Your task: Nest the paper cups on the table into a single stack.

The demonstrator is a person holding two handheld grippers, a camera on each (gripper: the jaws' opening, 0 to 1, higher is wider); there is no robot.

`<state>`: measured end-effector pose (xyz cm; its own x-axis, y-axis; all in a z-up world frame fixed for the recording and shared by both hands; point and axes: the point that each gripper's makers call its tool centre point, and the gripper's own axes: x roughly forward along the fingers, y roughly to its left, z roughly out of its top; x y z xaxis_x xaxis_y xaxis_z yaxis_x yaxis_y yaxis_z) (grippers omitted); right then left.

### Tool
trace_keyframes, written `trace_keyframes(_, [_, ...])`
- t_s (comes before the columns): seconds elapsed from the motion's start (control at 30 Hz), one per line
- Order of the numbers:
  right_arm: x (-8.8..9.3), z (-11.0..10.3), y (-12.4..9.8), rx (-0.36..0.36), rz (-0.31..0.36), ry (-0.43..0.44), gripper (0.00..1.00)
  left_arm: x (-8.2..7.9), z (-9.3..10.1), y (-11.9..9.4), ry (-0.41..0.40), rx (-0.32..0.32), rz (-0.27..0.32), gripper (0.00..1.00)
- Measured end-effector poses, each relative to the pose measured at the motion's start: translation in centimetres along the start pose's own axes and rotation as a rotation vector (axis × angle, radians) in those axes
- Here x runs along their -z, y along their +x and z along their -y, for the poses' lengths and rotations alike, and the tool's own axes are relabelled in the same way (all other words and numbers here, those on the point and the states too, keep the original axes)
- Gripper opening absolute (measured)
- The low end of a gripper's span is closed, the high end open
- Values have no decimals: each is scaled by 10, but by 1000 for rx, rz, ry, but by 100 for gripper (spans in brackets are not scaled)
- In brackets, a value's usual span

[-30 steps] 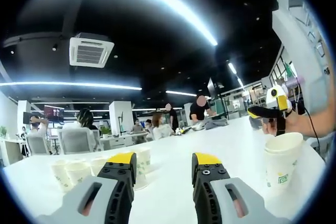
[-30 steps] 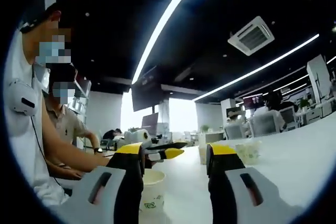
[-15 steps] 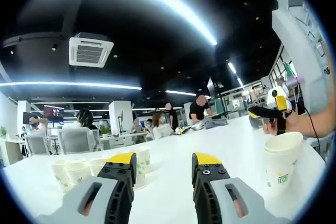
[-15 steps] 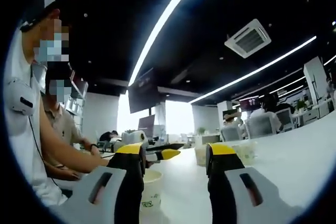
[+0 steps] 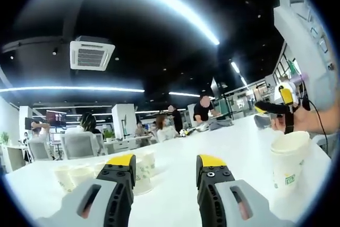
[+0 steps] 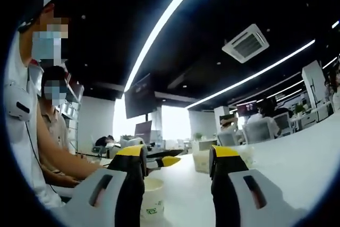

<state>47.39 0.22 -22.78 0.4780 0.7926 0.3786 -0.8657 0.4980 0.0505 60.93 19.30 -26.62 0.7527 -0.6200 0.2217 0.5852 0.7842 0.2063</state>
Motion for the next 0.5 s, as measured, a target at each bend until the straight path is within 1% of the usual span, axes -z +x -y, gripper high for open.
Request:
trace_keyframes(0.1, [-8,-5,-2,1,13,-14,50,-4,-17,0,-11,-53,-1,52])
trace_keyframes(0.13, [-11,-6,-2,1,18,-16,50,0,-28,-2,-29,-100,-25,52])
trace_keyframes(0.17, [-14,-8,-2,2,23,-18,50,1,-33,-3,-64,-109,-33,53])
trace_keyframes(0.23, [-18,-9,-3,3,30,-22,50,0,-43,-7,-95,-138,-27,54])
trace_keyframes(0.3, [-24,-11,-6,2,41,-30,50,-2,-62,-16,-136,-191,-18,54])
trace_keyframes(0.4, [-27,-10,-10,9,50,-34,50,0,-94,-29,-161,-261,-31,53])
trace_keyframes(0.47, [-26,-8,-12,17,46,-31,50,0,-112,-35,-170,-292,-28,53])
trace_keyframes(0.5, [-25,-6,-13,22,44,-30,50,0,-125,-39,-169,-315,-34,53])
